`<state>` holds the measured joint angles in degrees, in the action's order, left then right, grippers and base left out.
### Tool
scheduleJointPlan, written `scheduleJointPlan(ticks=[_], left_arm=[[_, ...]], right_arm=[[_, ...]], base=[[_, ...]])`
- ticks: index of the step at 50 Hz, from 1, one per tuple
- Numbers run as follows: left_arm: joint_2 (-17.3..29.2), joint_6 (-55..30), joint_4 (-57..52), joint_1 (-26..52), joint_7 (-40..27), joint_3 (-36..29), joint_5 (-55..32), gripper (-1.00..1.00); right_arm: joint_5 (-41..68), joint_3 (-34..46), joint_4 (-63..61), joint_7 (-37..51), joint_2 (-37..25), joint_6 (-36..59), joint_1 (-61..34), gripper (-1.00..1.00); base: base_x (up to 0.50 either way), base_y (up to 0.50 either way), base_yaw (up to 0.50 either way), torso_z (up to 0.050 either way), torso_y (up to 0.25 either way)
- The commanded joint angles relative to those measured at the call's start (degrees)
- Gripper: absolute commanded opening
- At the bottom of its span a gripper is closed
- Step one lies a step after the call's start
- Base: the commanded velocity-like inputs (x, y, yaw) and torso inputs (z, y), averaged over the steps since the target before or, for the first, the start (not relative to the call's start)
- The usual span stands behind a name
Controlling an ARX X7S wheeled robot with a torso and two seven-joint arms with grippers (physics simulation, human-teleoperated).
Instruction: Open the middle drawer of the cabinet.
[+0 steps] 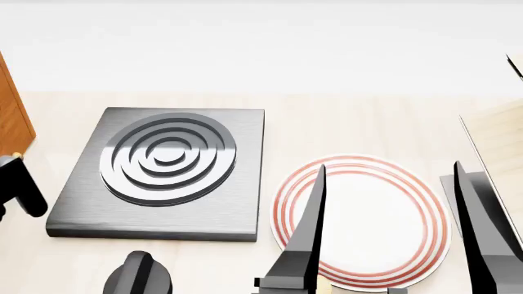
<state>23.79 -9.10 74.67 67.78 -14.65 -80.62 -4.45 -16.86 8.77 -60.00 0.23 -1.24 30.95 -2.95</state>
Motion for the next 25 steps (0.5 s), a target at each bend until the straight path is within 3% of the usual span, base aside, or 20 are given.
scheduleJointPlan(ticks=[1,25], left_arm=[[-1.11,-0.3,0.25,-0.07,0.77,2.6,1.78,1.0],[-0.88,-1.57,0.26,-0.23,0.55,3.71,3.49,1.0]], right_arm=[[-1.04,-1.36,0.02,-1.45,1.14,-0.1,0.23,1.0],[-1.15,-1.17,0.02,-1.47,1.13,0.19,0.01,1.0]], base=[[0.0,0.0,0.0,0.0,0.0],[0.0,0.0,0.0,0.0,0.0]])
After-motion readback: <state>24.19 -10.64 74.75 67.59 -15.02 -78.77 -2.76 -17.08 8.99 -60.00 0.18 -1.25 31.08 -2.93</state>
